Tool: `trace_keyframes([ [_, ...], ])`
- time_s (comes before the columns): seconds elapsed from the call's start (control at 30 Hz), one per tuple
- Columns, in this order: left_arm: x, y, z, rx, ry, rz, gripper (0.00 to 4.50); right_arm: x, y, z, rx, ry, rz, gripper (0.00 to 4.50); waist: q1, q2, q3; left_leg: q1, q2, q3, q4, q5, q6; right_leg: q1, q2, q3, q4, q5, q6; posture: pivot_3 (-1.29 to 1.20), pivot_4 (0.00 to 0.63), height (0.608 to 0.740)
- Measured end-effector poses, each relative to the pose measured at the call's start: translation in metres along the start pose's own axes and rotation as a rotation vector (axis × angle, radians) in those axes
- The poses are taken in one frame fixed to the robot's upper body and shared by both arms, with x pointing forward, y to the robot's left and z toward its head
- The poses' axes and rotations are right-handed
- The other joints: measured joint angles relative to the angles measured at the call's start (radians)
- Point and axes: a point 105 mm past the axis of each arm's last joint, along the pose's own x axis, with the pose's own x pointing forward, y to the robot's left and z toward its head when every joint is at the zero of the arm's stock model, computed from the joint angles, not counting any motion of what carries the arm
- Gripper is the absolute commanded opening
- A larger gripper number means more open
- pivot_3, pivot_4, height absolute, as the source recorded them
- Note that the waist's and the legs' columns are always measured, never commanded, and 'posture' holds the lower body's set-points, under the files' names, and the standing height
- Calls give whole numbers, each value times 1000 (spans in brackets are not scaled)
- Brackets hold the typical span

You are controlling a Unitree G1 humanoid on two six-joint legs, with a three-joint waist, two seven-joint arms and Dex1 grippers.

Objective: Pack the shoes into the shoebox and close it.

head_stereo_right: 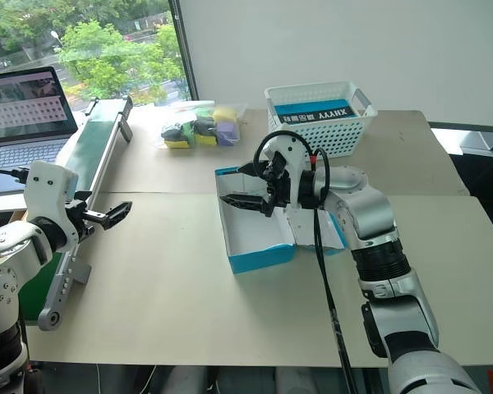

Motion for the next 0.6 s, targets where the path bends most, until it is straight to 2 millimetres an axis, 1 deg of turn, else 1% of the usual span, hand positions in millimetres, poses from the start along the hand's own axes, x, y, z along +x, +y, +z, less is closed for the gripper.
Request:
trace_keyframes([
  [0.07,2,2,0,-14,-5,16,4475,-1,0,-1,0,3,-2,4500,0,0,0,0,0,0,0,0,0,0,0,0,0,0,0,0,150,740],
  [0.17,11,17,1,-97,-39,123,4475,-3,-5,-3,9,4,-36,4500,2,-1,0,0,0,0,1,0,0,0,0,0,1,0,0,0,150,740],
  [0.27,13,24,2,-95,-52,166,4475,-6,-12,-4,38,-12,-88,4500,-1,-2,0,0,0,0,1,0,0,0,0,0,1,0,0,0,150,740],
  [0.37,13,29,2,-77,-65,199,4475,-9,-19,-6,58,-37,-155,4500,-1,-2,0,0,0,0,0,0,0,0,0,0,1,0,0,0,150,740],
  [0.43,14,40,-5,-81,-41,246,4475,-12,-23,-13,74,-48,-214,4500,-1,-2,0,0,0,0,0,0,0,-1,0,0,1,0,0,0,150,740],
  [0.53,12,53,-8,-87,-33,304,4475,-15,-33,-19,52,-61,-318,4500,-1,-2,0,0,0,0,1,0,0,-1,0,0,1,0,0,0,150,740],
  [0.6,12,55,-8,-84,-41,310,4475,-17,-38,-18,17,-72,-373,4500,0,-2,0,0,0,0,1,0,0,0,0,0,1,0,0,0,150,740],
])
